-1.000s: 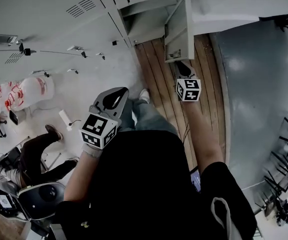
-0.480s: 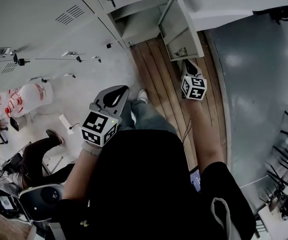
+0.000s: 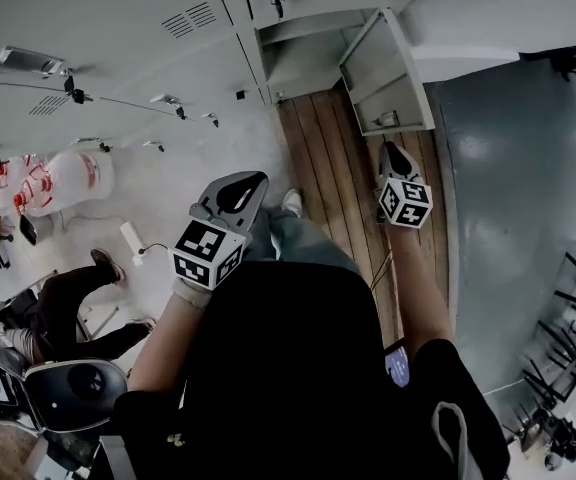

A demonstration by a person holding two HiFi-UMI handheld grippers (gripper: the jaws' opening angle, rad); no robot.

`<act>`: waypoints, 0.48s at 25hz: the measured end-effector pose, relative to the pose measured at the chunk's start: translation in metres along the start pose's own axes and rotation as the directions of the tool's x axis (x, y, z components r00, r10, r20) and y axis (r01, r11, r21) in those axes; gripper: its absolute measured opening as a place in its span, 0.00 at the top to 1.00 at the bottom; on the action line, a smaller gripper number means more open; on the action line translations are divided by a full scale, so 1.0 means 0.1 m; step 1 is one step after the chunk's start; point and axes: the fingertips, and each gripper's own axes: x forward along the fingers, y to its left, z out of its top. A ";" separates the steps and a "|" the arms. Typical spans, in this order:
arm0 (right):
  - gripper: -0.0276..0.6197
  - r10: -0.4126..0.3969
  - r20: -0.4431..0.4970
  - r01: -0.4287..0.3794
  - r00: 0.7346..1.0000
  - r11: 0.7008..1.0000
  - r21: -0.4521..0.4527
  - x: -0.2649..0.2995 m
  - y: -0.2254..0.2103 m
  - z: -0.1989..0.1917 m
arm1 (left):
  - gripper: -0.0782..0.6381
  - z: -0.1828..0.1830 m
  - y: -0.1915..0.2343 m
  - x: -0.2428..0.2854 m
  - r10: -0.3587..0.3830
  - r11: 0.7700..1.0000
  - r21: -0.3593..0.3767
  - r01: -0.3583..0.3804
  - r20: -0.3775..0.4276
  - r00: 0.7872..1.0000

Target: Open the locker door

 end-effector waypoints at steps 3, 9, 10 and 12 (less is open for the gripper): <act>0.88 0.082 0.013 -0.082 0.997 0.996 -0.016 -0.07 0.32 0.17 | 0.86 0.02 0.10 -0.11 0.040 0.999 -0.012 -0.040 0.024 0.999; 0.88 0.286 0.013 -0.283 0.958 0.954 -0.101 -0.19 1.14 0.55 | 0.86 0.10 0.24 -0.36 0.122 0.992 -0.045 -0.119 0.087 0.989; 0.88 0.321 0.012 -0.317 0.947 0.941 -0.120 -0.22 1.28 0.62 | 0.86 0.12 0.25 -0.41 0.135 0.990 -0.051 -0.130 0.098 0.986; 0.88 0.385 0.014 -0.378 0.923 0.913 -0.151 -0.29 1.55 0.75 | 0.86 0.14 0.27 -0.50 0.157 0.987 -0.062 -0.150 0.116 0.981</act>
